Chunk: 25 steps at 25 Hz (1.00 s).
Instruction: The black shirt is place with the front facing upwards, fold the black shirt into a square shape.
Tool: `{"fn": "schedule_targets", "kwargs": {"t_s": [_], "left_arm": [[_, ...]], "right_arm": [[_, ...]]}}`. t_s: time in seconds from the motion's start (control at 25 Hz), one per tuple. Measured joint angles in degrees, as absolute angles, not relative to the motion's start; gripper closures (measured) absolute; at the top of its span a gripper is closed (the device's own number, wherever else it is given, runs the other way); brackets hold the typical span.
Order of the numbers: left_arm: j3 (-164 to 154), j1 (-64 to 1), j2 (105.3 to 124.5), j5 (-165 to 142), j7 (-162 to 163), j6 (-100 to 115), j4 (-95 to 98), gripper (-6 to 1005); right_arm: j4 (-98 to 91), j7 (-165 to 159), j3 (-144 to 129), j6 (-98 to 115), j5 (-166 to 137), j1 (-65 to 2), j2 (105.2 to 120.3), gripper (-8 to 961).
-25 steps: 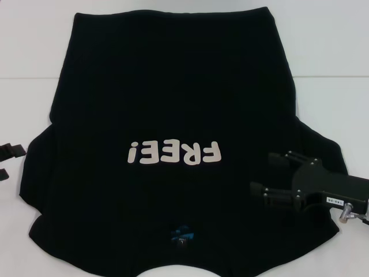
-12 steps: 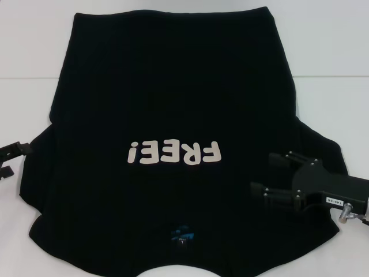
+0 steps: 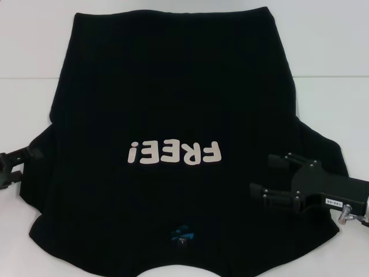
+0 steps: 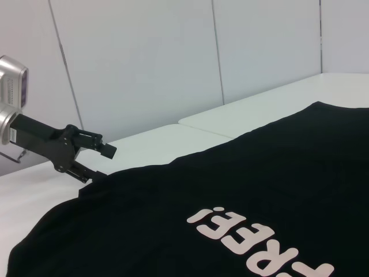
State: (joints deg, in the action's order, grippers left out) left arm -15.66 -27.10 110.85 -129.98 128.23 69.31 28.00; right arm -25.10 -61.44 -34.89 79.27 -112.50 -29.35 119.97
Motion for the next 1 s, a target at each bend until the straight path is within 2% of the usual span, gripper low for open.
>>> {"fn": "schedule_targets", "kwargs": {"t_s": [0.68,0.88,1.0], "left_arm": [[-17.9,-28.5,111.43,-129.8,128.0,69.7,28.6,126],[-18.2,-28.4,111.66,-130.4,128.6,67.5,29.2,358],[-18.4,-28.4,111.72,-130.5,128.6,67.1,29.3,425]], "right_arm": [[-25.0,-61.4,-34.9,79.7,-112.5,-29.4,119.97,8],[-25.0,-61.4,-34.9,79.7,-112.5,-29.4,119.96,8],[-25.0,-61.4,-34.8,79.5,-112.5,-29.3,119.97,9]]}}
